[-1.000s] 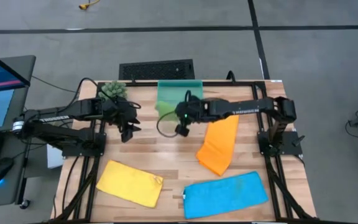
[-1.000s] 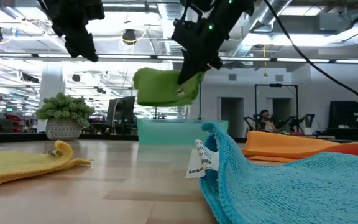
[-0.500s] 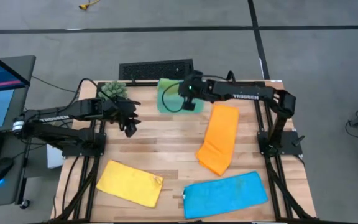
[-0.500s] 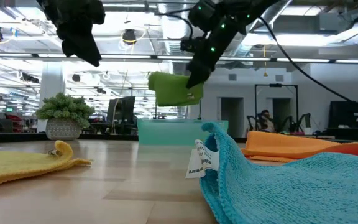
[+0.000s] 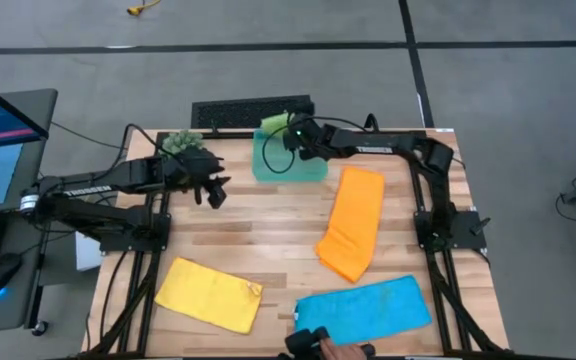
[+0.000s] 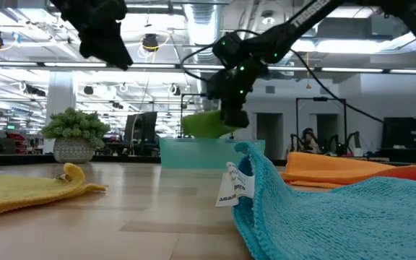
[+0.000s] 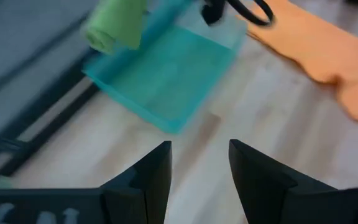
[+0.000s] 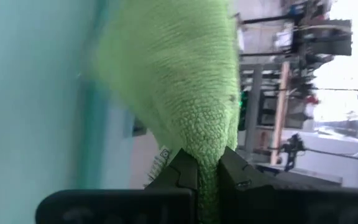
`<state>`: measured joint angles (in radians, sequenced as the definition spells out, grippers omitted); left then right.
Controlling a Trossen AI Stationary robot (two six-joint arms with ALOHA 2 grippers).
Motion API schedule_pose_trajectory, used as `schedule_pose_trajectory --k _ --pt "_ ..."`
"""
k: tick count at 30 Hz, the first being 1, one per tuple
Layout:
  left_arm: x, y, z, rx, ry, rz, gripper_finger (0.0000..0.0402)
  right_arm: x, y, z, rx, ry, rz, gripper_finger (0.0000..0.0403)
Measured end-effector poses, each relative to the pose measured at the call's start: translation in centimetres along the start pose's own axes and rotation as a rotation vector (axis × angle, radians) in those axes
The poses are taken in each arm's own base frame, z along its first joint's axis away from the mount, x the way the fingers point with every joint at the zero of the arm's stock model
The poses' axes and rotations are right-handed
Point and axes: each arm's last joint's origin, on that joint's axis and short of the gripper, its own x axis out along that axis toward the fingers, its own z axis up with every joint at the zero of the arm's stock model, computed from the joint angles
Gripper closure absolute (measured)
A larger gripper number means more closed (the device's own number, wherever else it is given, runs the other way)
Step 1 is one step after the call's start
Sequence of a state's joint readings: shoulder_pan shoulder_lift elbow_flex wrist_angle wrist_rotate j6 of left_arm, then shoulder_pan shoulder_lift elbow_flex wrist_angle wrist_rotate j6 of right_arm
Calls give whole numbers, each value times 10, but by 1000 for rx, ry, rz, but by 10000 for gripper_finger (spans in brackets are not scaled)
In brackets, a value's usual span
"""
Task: Roll microfiber towels into tight, uniform cylinder then place into a basket
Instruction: Put the rolled green towel into the blue bin
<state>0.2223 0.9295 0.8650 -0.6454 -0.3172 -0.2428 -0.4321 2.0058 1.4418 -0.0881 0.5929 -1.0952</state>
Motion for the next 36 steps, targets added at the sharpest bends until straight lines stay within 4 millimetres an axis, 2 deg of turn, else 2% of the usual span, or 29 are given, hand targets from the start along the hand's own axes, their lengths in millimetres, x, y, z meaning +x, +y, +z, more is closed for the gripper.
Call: schedule_pose_trajectory --k 4,7,11,15,17,22,29,33,36 --pt "1 6 4 26 -45 95 249 9 3 4 -15 -20 -26 371" --pt "2 11 7 29 -68 140 249 8 10 4 -48 -67 49 371" --pt "3 18 10 17 -81 167 249 3 24 7 -109 -99 175 371" --pt "4 23 12 -1 -93 187 249 6 38 14 -128 -117 212 371" --pt "5 24 13 -7 -93 192 249 11 41 19 -152 -110 168 371" --pt "5 26 13 -6 -86 184 249 8 53 23 -190 -85 201 371" --pt "5 26 12 3 -75 160 249 -3 36 29 -148 -92 189 371" --pt "5 26 12 20 -70 159 249 -6 30 28 -114 -143 323 371" --pt "5 26 12 20 -70 158 249 -9 32 26 -80 -112 389 371"
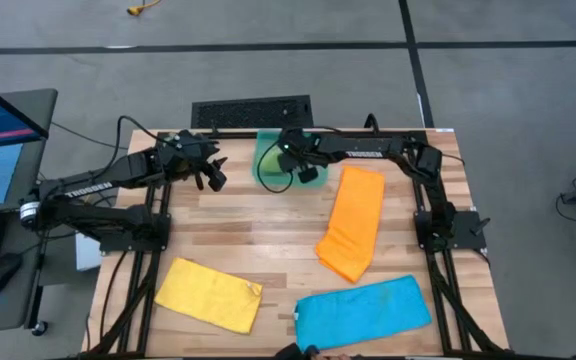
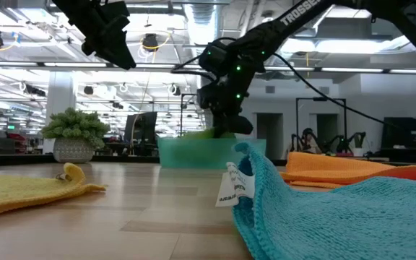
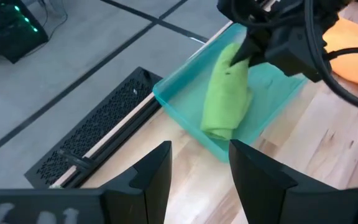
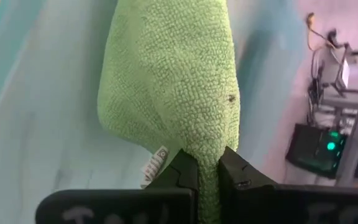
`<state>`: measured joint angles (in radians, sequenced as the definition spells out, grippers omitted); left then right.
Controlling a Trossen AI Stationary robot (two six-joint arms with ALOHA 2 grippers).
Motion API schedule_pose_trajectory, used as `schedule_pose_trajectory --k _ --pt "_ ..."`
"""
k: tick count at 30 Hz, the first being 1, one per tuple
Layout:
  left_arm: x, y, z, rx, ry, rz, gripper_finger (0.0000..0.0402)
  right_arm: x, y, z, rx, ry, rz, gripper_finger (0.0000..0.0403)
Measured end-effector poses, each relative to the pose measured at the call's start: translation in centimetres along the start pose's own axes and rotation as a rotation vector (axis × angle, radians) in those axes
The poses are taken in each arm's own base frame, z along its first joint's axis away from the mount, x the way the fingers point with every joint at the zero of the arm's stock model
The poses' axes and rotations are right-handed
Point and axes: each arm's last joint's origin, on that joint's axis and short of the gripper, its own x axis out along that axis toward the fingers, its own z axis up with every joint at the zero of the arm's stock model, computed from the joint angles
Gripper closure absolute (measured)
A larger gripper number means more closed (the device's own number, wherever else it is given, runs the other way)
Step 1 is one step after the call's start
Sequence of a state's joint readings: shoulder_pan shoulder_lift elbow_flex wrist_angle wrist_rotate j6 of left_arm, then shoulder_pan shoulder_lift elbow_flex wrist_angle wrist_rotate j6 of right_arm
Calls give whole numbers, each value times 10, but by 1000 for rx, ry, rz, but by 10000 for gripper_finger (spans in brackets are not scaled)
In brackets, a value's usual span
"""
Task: Roll microfiber towels into tight, uniform cylinder then place into a basket
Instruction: Put the rolled green towel into the blue bin
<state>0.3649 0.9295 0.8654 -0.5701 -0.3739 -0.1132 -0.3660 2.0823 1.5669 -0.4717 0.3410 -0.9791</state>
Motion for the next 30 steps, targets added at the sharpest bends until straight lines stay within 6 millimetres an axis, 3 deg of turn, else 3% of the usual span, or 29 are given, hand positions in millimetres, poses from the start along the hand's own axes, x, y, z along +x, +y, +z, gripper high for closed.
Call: schedule_pose_trajectory --k 9,12,15,18,25,30 --pt "0 0 0 2 0 -2 249 -7 -40 -11 199 26 -157 371" --pt "0 0 0 21 1 -2 249 -5 -44 -16 200 32 -166 371" --pt "0 0 0 23 0 -2 249 6 -35 -12 108 47 -127 371" --pt "0 0 0 23 0 -1 249 17 -13 -2 22 86 -44 371" --pt "0 0 0 49 0 1 249 5 7 22 16 56 -7 371" --pt "0 0 0 49 -1 2 249 -2 13 27 92 49 19 371"
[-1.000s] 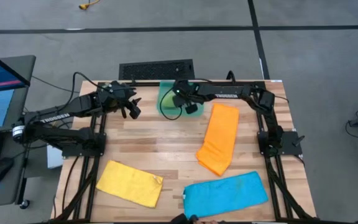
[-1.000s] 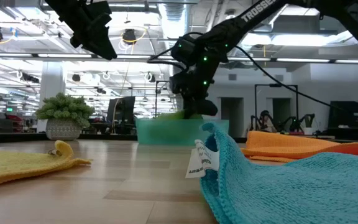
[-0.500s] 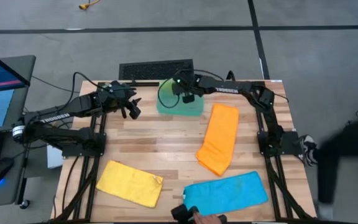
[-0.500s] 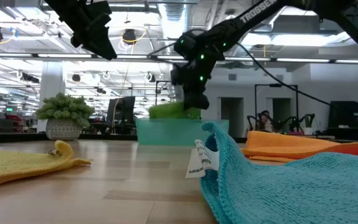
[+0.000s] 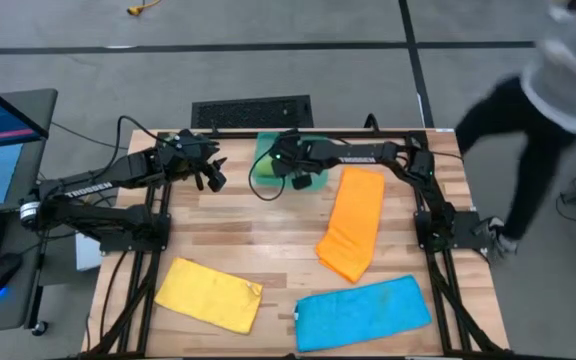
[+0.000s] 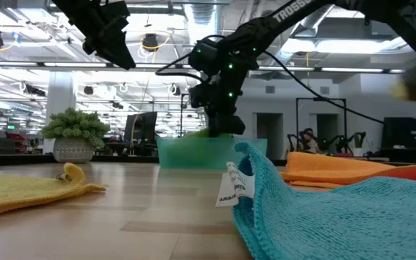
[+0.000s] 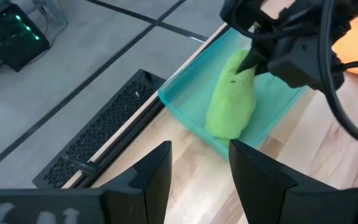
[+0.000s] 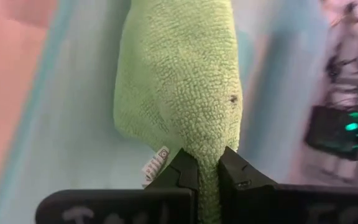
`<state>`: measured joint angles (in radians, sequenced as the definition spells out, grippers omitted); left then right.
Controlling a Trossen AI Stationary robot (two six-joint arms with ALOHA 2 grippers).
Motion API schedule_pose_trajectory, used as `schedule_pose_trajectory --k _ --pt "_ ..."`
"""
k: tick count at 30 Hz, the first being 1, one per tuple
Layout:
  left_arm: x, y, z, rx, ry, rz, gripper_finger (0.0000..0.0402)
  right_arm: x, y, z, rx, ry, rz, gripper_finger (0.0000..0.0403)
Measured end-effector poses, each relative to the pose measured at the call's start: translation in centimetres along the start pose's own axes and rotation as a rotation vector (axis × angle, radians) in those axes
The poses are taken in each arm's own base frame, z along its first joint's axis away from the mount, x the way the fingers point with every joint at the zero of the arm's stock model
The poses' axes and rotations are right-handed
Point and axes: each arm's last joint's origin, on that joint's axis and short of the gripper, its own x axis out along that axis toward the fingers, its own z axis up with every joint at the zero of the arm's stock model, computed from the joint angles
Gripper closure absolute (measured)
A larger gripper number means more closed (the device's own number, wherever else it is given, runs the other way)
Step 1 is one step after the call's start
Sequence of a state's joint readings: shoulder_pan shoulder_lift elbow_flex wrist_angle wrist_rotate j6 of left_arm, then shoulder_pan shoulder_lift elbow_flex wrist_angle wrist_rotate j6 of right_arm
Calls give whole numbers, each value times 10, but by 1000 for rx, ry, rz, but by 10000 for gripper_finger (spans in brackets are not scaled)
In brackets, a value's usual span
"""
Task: Roll microfiber towels into tight, uniform cylinder then place into a basket
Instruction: Put the rolled green towel into the blue bin
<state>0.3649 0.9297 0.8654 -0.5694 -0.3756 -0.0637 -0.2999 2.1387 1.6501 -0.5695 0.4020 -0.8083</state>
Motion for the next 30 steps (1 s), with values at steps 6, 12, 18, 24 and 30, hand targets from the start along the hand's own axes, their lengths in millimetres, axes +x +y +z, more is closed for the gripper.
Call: schedule_pose_trajectory --k 6,12,18,24,30 --pt "0 0 0 0 0 -1 249 -6 11 -2 107 5 130 371" --pt "0 0 0 -1 1 -2 249 -12 10 -5 276 -109 333 371" --pt "0 0 -1 0 6 -3 249 -8 0 -16 404 -141 425 371" --pt "0 0 -2 6 23 -2 249 -2 -12 -27 447 -214 494 371" --pt "0 0 -2 2 15 -2 249 10 -6 -26 440 -224 548 371"
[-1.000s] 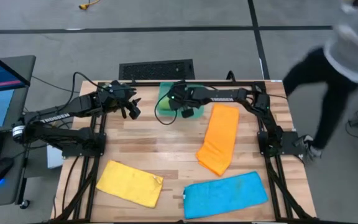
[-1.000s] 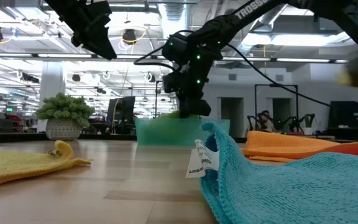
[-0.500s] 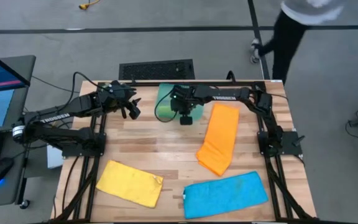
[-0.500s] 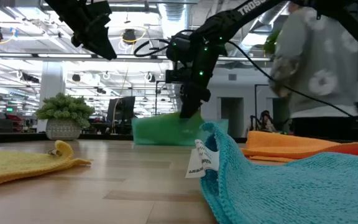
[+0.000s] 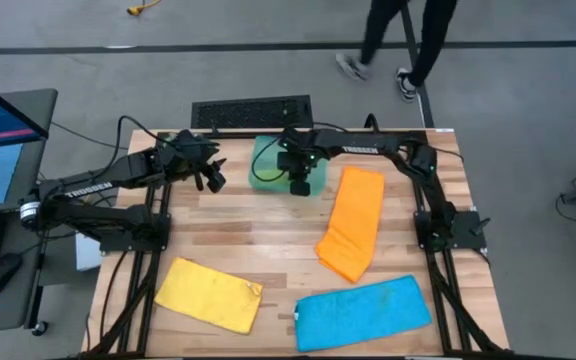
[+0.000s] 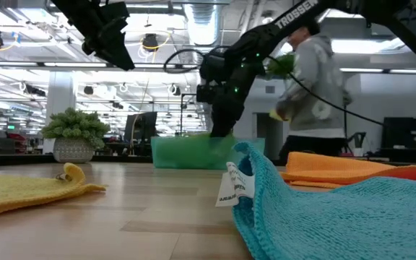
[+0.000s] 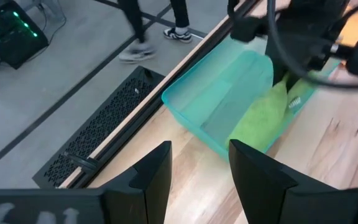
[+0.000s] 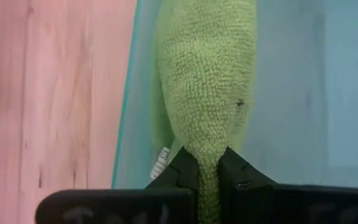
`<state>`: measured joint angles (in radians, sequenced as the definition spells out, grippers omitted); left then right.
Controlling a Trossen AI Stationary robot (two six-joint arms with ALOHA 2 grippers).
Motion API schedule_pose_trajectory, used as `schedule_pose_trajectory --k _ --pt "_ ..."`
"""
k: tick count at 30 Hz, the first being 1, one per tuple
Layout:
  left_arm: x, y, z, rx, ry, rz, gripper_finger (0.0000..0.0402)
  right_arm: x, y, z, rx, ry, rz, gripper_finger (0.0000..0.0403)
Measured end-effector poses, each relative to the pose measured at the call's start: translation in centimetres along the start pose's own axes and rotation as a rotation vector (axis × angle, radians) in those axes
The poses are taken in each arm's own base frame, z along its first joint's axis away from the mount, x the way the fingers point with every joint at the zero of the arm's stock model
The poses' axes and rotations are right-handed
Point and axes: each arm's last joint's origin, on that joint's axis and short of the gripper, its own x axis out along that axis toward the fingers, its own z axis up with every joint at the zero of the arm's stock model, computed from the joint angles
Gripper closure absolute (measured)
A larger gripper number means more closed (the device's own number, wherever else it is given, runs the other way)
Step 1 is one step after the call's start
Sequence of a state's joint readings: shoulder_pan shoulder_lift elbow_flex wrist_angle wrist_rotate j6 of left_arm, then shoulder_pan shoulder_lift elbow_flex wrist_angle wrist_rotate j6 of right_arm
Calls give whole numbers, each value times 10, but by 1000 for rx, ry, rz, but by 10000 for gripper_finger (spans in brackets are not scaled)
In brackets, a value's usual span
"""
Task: Roll microfiber towels into tight, uniform cylinder then place into a basket
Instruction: Put the rolled green towel into the blue bin
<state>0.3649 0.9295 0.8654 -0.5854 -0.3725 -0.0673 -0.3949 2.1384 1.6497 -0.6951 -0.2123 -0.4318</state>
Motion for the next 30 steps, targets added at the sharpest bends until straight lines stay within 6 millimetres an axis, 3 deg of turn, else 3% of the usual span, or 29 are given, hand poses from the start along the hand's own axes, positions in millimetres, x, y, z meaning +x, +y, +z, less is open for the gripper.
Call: schedule_pose_trajectory --k 4,19,30 --pt "0 0 0 0 0 0 249 12 2 -1 10 19 10 371" --pt "0 0 0 0 -1 0 249 12 1 0 -1 9 -1 365" --pt "0 0 0 -8 -1 0 249 12 4 0 -6 12 5 262"
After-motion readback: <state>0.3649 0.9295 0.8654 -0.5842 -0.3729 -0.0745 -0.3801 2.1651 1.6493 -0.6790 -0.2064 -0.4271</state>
